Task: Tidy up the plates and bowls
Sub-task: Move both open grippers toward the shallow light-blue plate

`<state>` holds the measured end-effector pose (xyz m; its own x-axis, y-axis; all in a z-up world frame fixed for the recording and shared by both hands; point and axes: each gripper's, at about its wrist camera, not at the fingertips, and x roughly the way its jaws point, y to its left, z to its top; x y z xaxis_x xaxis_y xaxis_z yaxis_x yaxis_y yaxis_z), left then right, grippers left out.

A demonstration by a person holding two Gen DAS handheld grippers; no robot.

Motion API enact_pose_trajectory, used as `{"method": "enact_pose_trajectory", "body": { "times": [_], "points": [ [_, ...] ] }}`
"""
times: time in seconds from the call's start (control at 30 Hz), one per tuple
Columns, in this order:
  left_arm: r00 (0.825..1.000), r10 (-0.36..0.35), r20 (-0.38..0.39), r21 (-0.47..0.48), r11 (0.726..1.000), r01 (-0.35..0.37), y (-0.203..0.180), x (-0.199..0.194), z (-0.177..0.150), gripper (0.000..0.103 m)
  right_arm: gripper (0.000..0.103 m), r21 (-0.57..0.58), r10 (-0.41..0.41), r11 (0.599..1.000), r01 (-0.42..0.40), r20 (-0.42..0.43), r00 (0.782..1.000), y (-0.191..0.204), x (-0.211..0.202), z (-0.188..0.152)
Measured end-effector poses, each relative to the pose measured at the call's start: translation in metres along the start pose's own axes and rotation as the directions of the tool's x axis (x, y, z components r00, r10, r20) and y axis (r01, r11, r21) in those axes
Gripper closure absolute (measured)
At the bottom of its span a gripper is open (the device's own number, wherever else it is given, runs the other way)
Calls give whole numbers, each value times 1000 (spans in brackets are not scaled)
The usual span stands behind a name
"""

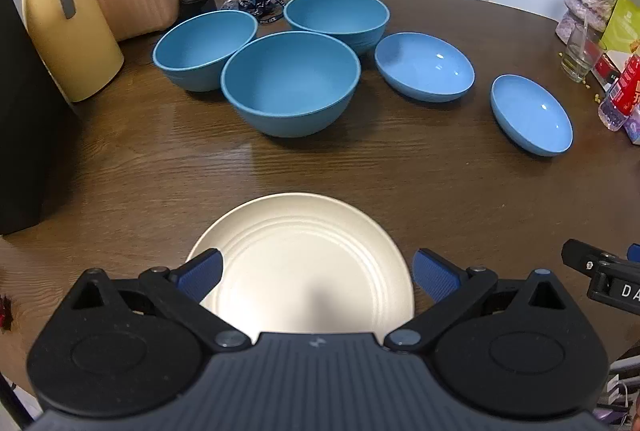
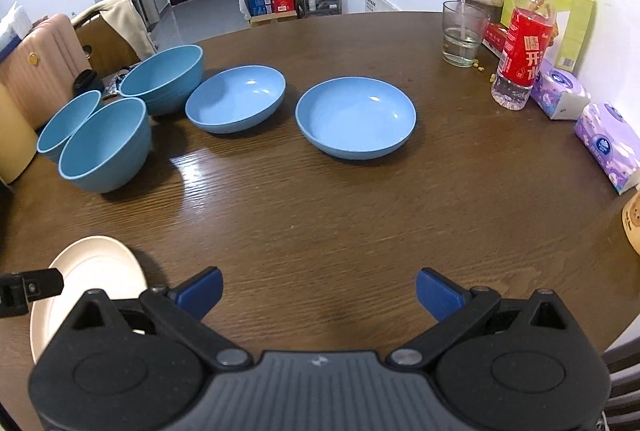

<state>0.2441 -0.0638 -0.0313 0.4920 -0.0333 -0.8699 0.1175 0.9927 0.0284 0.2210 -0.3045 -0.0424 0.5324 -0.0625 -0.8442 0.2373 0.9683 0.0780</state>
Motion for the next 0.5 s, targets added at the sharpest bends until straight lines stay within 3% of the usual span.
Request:
{"method": "enact_pose_trajectory", "body": {
  "times": [0.5],
  "points": [
    [1000,-13,-15,-17,1000,13,-59,24,32,0,0,-12,-12,1000,12,-12,1000,-48,35,46]
  ]
}}
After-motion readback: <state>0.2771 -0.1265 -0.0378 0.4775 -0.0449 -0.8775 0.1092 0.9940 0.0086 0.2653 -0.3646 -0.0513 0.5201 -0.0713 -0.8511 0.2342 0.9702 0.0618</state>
